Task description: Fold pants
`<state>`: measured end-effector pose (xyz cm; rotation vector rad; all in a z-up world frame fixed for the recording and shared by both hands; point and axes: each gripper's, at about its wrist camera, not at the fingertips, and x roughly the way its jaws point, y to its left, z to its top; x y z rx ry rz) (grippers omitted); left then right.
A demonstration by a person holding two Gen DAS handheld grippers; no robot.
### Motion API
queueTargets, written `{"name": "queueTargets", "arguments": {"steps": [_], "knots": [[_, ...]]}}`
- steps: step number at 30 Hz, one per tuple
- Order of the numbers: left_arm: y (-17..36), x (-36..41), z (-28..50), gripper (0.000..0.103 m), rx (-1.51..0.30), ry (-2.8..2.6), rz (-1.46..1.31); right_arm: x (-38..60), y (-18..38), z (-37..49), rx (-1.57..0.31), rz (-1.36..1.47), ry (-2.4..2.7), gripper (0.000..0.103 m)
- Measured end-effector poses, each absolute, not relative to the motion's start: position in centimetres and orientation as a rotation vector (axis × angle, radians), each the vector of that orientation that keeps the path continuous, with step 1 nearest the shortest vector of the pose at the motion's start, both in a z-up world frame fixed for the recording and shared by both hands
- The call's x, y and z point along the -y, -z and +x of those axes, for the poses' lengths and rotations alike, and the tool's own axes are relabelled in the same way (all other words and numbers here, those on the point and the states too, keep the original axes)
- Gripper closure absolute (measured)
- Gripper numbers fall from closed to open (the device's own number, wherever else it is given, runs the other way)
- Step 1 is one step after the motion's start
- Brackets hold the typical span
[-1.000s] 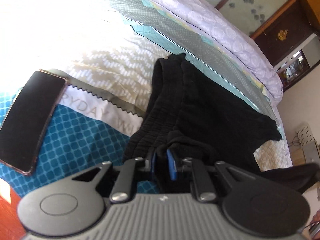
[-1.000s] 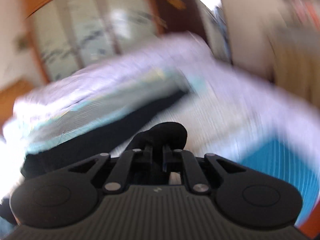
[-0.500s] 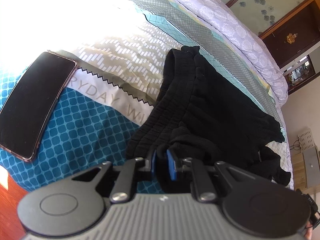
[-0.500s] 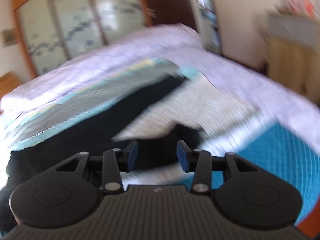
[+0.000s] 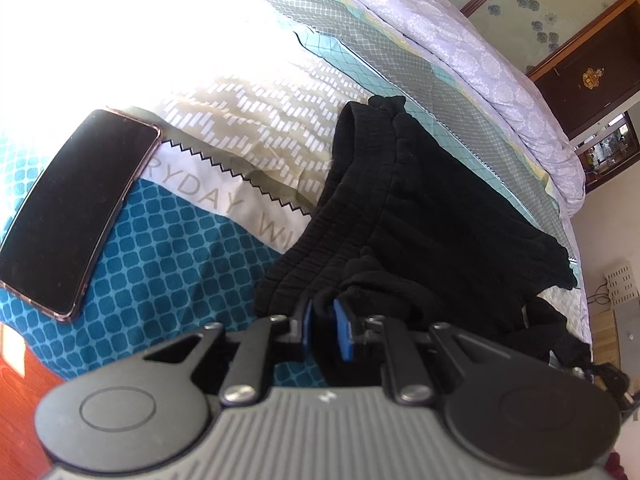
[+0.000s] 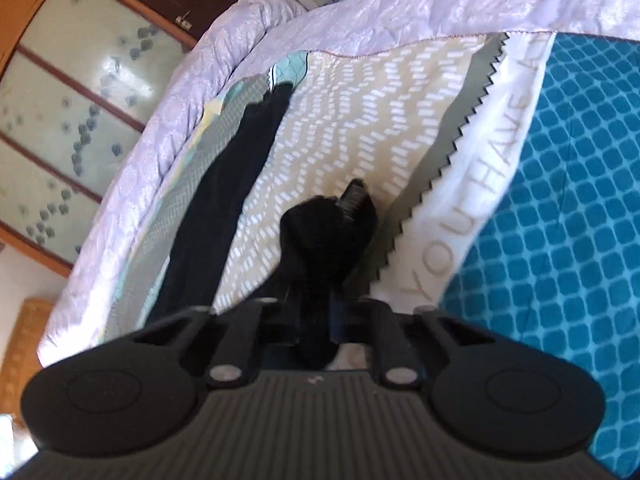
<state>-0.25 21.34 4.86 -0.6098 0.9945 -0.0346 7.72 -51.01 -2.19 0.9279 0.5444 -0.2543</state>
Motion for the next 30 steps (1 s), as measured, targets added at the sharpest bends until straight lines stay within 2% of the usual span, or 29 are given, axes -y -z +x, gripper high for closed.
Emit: {"name": "queueTargets", "arguments": {"steps": [6, 9, 11, 16, 17, 21, 25, 27, 28, 29, 30], "knots": [[-5.9, -22.2, -0.4, 0.090, -0.965, 0.046, -0.629, 55.0, -8.9, 0.6, -0.207, 0.819, 0.303, 0.089], [-5.8, -22.2, -0.4, 0.090, -0.963, 0.048, -0.626, 56.9, -13.0, -1.7, -0.177, 0.722, 0.391, 0.089], [-5.3, -22.2, -0.4, 0.090, -0.974, 0.053, -0.642, 57.4, -13.8, -2.2, -0.210, 0.639, 0.475, 0.089], [-4.4, -22.0, -1.0, 0.090, -1.008, 0.038, -0.623, 58.8, -7.9, -1.9, -0.445, 0.509, 0.675, 0.081], [-4.3, -22.0, -1.1, 0.090, -1.012, 0.040, -0.625, 59.0, -6.5, -2.5, -0.474, 0.498, 0.713, 0.075], [-4.5, -22.0, -1.2, 0.090, -1.025, 0.042, -0.599, 60.7, -2.6, -6.5, -0.465, 0.658, 0.747, 0.071], [-4.6, -21.5, -1.0, 0.090, -1.023, 0.035, -0.579, 60.1, -3.1, -7.0, -0.473, 0.587, 0.661, 0.069], [-4.5, -21.4, -0.9, 0.090, -1.026, 0.033, -0.575, 59.6, -3.6, -6.4, -0.496, 0.536, 0.619, 0.059], [-4.4, -21.3, -0.9, 0.090, -1.029, 0.031, -0.577, 59.5, -3.5, -5.9, -0.517, 0.514, 0.601, 0.047], [-4.4, -21.3, -0.8, 0.090, -1.031, 0.029, -0.579, 59.5, -3.2, -5.3, -0.537, 0.498, 0.590, 0.040], [-4.4, -21.4, -0.8, 0.090, -1.033, 0.027, -0.582, 59.3, -2.8, -5.0, -0.556, 0.491, 0.584, 0.040]]}}
